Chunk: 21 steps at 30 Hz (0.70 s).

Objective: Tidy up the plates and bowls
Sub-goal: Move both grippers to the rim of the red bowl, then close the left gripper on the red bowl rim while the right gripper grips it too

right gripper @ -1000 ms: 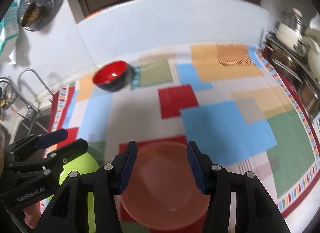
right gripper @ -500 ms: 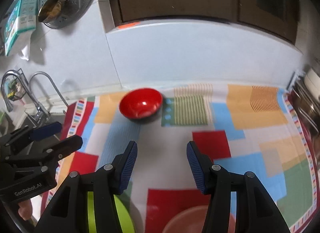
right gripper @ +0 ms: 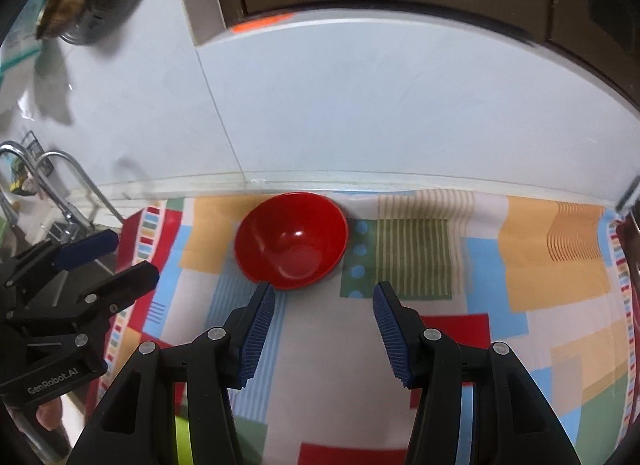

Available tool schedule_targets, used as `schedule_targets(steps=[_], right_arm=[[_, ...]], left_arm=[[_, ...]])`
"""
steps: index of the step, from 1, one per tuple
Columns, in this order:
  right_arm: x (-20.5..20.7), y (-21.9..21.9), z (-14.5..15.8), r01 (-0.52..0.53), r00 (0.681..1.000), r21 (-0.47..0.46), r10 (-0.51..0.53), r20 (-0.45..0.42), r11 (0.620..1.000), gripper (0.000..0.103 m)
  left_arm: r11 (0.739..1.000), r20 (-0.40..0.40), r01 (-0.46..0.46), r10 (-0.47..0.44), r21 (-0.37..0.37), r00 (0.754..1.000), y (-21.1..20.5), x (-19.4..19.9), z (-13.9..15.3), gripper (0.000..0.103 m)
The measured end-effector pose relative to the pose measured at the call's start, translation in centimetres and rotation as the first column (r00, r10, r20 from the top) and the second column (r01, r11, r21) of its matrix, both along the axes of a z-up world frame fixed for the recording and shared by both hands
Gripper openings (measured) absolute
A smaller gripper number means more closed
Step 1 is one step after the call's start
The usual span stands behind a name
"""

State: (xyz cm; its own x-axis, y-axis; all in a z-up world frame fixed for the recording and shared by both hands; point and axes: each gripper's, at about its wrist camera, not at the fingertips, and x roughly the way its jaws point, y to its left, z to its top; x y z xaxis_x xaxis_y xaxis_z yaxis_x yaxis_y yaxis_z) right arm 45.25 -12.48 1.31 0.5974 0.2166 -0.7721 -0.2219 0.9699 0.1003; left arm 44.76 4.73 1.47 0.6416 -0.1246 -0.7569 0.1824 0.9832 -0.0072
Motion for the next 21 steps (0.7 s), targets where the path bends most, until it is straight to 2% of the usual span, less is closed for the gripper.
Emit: schedule_targets(steps=[11, 21], right_arm=[[6.1, 0.9, -3.9, -0.036, 0.994, -0.034, 0.032, -0.103, 0.999, 0.052], [9.3, 1.1, -6.7, -0.035, 0.984, -0.028, 0.029, -0.173, 0.999, 0.051]], left_arm=[[1.000, -0.080, 0.020, -0.018, 0.021, 0.997, -0.3, 6.0, -4.4, 0.058], [1.000, -0.156, 0.020, -0.019, 0.009, 0.988, -0.5, 9.6, -7.9, 0.051]])
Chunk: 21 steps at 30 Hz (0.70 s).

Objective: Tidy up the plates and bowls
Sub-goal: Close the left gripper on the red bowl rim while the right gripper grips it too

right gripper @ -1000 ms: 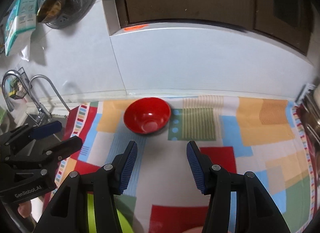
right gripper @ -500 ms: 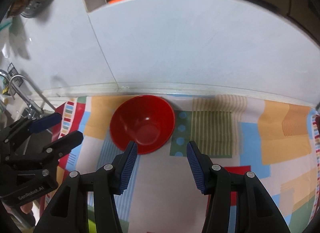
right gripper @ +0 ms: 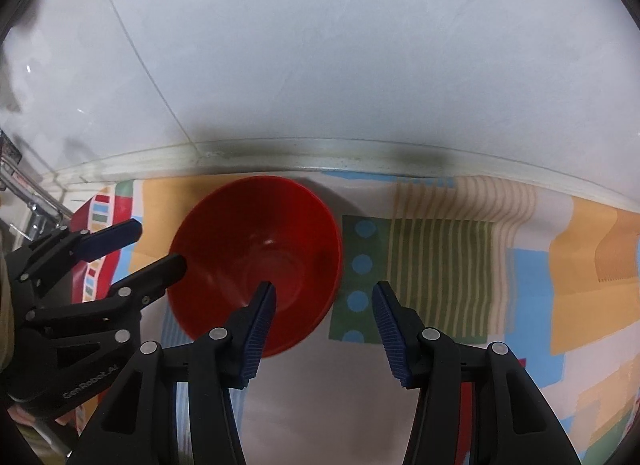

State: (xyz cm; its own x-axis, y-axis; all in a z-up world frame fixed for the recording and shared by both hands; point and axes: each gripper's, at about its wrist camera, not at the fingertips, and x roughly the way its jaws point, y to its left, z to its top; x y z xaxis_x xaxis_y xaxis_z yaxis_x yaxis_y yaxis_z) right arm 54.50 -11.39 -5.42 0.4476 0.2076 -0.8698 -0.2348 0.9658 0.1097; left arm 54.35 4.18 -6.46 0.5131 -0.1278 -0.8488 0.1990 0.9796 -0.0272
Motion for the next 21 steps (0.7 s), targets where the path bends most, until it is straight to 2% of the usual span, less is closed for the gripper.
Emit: schedule_targets(steps=[3, 12, 15, 17, 21], right_arm=[[0.6, 0.1, -0.7, -0.004, 1.000, -0.002, 0.004, -0.015, 1.000, 0.043], [1.7, 0.3, -2.7, -0.003, 0.996, 0.025, 0.006, -0.092, 1.000, 0.028], [1.9, 0.3, -3.2, -0.005, 0.994, 0.031, 0.008, -0.113, 1.000, 0.023], [2.1, 0.6, -3.5, -0.001, 0.992, 0.029, 0.004, -0.123, 1.000, 0.022], [2.2, 0.5, -3.6, 0.014, 0.992, 0.031, -0.010, -0.127, 0.999, 0.020]], left_arm=[[1.000, -0.014, -0.004, 0.004, 0.001, 1.000, -0.2, 0.7, -0.7, 0.046], [1.000, -0.067, -0.002, 0.001, -0.023, 0.998, -1.1, 2.2, -2.5, 0.034], [1.000, -0.076, 0.003, -0.004, -0.013, 0.997, -1.6, 2.4, -2.9, 0.025], [1.000, -0.087, 0.010, -0.011, -0.012, 0.996, -1.8, 2.5, -3.2, 0.019], [1.000, -0.083, 0.016, -0.015, 0.008, 0.996, -2.2, 2.4, -3.5, 0.015]])
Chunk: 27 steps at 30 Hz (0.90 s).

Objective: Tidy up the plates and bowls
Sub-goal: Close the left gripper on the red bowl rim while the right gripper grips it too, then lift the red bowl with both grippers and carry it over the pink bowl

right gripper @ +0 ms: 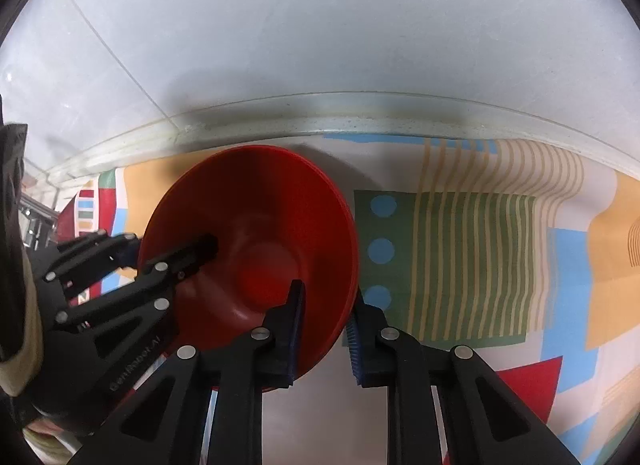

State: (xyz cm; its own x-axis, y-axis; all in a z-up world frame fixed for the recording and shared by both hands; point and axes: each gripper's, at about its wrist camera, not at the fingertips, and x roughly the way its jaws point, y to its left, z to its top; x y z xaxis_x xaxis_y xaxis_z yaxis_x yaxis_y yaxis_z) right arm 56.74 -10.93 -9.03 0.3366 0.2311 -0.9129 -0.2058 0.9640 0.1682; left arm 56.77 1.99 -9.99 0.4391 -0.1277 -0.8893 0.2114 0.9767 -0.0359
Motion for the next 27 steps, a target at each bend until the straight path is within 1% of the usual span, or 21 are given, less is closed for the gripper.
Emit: schedule_targets(steps=[4, 7, 11, 19, 27], right_arm=[[-0.1, 0.1, 0.1, 0.019, 1.000, -0.004, -0.019, -0.005, 1.000, 0.019], [0.0, 0.0, -0.1, 0.026, 1.000, -0.002, -0.026, -0.014, 1.000, 0.017], [0.0, -0.1, 0.1, 0.030, 0.999, 0.007, -0.029, -0.020, 1.000, 0.017], [-2.6, -0.8, 2.4, 0.039, 0.999, -0.016, -0.039, 0.022, 0.999, 0.017], [-7.2, -1.0, 5.8, 0.054, 0.993, -0.026, -0.051, 0.102, 0.998, 0.017]], left_arm=[[1.000, -0.004, -0.010, 0.010, -0.009, 1.000, -0.2, 0.0, 0.1, 0.013], [1.000, 0.003, -0.015, 0.015, -0.003, 1.000, 0.5, -0.7, 0.7, 0.013], [1.000, 0.005, -0.019, 0.019, -0.011, 1.000, 0.2, -1.0, 1.3, 0.013], [0.999, 0.039, -0.012, 0.014, -0.045, 0.999, -0.1, -4.1, 3.7, 0.013], [0.999, 0.087, 0.003, 0.002, -0.050, 0.996, -0.9, -8.8, 7.1, 0.013]])
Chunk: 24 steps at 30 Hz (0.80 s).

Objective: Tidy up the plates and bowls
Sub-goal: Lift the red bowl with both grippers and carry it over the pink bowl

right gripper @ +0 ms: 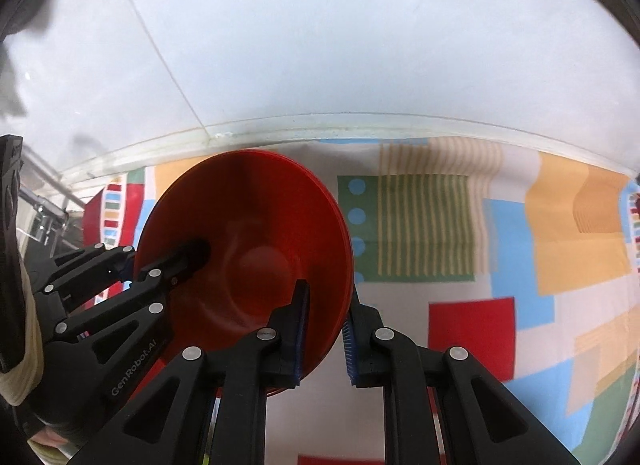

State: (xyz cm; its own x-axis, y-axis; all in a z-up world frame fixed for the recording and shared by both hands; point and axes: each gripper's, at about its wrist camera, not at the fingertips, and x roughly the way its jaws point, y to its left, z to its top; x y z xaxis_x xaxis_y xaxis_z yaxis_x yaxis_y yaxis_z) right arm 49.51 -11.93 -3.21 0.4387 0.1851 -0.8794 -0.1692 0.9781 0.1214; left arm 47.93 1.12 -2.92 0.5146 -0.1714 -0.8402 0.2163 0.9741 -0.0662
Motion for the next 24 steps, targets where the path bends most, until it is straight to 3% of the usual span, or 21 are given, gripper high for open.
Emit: schedule_targets(steps=[12, 24], right_arm=[[-7.5, -3.3, 3.6, 0.019, 0.998, 0.009, -0.019, 0.065, 1.000, 0.017], [-16.2, -9.1, 6.2, 0.126, 0.979, 0.036, -0.130, 0.156, 0.991, 0.017]], left_arm=[[0.998, 0.055, 0.055, -0.055, -0.005, 0.997, -3.3, -7.7, 3.7, 0.013], [0.980, 0.063, 0.197, -0.195, -0.038, 0.979, -9.4, -14.5, 4.4, 0.017]])
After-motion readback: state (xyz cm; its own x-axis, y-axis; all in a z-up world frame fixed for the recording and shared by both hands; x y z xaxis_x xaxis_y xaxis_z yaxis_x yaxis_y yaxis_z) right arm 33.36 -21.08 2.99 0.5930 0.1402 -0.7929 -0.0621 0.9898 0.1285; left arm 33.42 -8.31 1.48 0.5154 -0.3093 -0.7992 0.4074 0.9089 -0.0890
